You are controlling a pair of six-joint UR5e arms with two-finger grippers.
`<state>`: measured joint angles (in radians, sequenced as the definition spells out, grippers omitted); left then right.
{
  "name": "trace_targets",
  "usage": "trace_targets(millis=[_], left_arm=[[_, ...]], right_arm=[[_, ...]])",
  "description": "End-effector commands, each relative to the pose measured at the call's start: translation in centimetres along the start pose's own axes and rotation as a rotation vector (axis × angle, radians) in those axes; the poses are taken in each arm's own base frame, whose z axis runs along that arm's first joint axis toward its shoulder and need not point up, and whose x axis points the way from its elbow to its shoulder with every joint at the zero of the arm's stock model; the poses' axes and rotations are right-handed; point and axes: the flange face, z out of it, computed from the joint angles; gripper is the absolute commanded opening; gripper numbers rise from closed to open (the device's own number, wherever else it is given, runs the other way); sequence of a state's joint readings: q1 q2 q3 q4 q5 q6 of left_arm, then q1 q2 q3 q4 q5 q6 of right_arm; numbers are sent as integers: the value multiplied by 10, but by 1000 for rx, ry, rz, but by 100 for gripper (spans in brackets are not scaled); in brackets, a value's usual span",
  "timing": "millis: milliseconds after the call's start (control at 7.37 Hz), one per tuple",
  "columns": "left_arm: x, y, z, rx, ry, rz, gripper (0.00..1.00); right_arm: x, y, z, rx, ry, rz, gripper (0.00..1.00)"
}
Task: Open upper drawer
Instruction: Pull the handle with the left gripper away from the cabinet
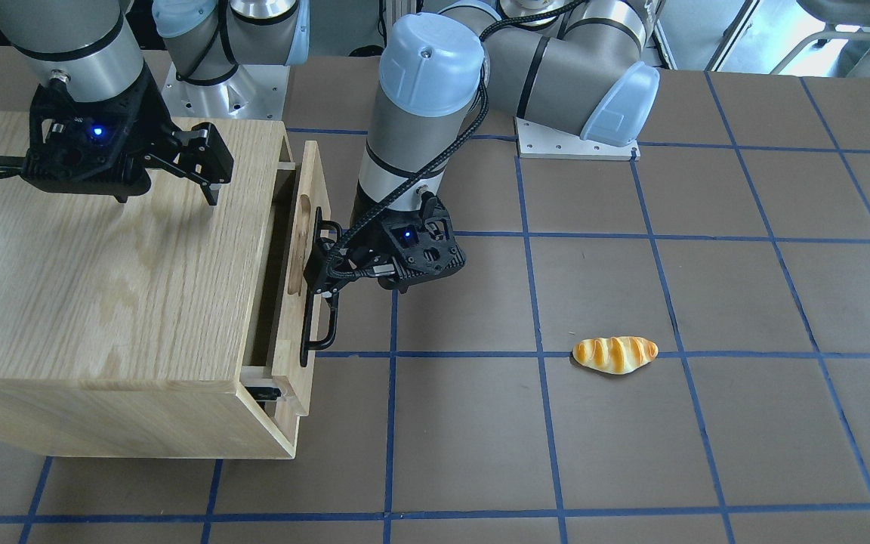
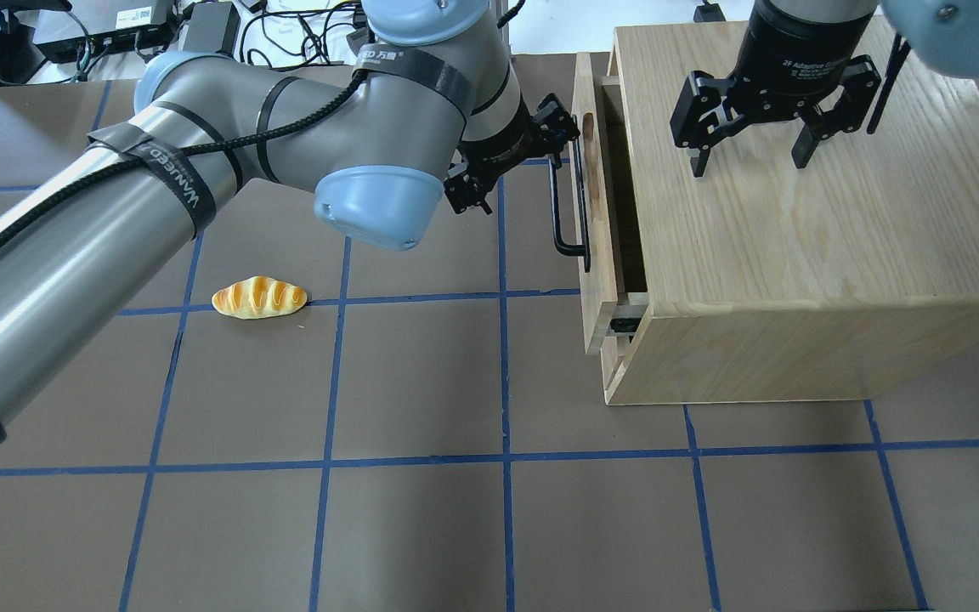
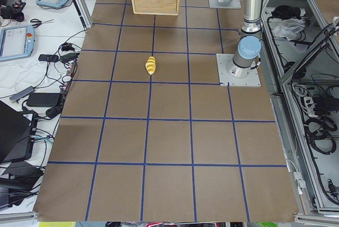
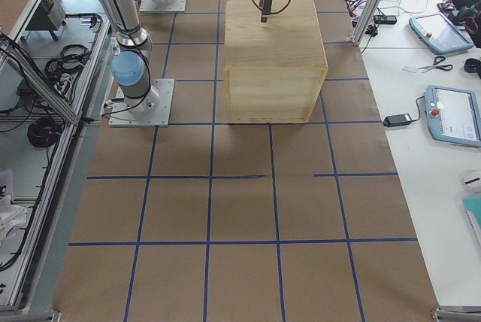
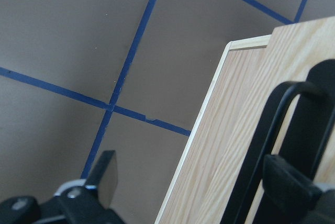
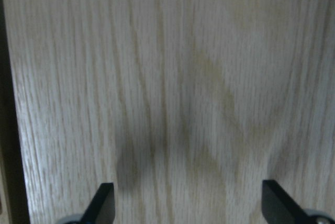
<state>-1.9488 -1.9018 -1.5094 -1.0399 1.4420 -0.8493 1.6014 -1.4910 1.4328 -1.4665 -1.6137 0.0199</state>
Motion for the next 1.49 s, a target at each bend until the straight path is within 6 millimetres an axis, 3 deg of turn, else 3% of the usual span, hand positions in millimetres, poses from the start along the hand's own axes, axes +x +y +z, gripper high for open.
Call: trace_targets(millis=[0, 271, 1357], left_arm=[[1, 2, -1, -3, 2, -4, 100], [1, 5, -12, 3, 10, -3, 100], [0, 3, 8, -41, -2, -8, 100]], right_arm=[[0, 0, 0, 0, 0, -2, 100], [0, 0, 0, 0, 0, 0, 100], [0, 0, 0, 0, 0, 0, 100]])
